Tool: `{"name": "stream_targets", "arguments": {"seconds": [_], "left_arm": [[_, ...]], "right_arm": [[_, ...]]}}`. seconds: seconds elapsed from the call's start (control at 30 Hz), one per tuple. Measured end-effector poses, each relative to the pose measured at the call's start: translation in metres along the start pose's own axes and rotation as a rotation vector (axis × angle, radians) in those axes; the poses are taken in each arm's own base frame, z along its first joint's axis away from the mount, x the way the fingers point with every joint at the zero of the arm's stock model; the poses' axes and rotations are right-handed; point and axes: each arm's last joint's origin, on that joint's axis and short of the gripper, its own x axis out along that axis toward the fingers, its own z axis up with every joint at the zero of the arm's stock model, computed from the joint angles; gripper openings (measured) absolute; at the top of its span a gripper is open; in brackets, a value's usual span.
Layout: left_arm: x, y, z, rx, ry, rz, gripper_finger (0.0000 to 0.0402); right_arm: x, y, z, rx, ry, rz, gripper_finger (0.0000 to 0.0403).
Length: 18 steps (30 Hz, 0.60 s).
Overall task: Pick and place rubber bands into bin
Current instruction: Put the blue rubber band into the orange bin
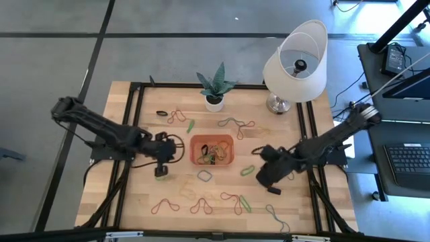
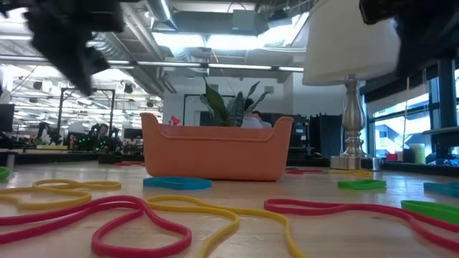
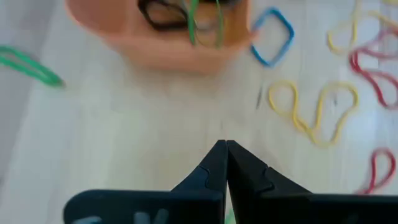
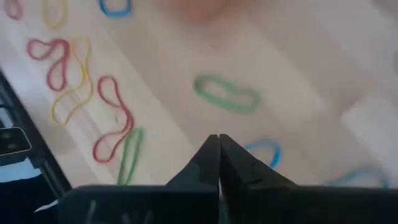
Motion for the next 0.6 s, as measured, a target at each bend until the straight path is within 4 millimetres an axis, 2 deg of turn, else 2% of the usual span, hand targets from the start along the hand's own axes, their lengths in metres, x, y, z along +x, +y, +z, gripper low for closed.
{"name": "stream_targets", "arguments": {"seconds": [0.13, 0.23, 0.5, 0.6], "left_arm": [[0.001, -0.004, -0.016, 0.039, -0.021, -0.046, 0.0002], [0.004, -0.008, -0.025, 0.067, -0.027, -0.069, 0.0003], [0.024, -0.013, -0.047, 0.143, -0.049, -0.149, 0.0002], [0.029, -0.016, -0.053, 0.14, -0.069, -0.194, 0.0002]], "right_arm": [[0.001, 0.029, -0.015, 0.095, 0.085, 0.007, 0.0003], [0.008, 0.043, -0.032, 0.174, 0.146, -0.014, 0.0009], [0.035, 0.053, -0.086, 0.368, 0.366, -0.185, 0.0037], [0.045, 0.054, -0.1, 0.412, 0.383, -0.243, 0.0056]]}}
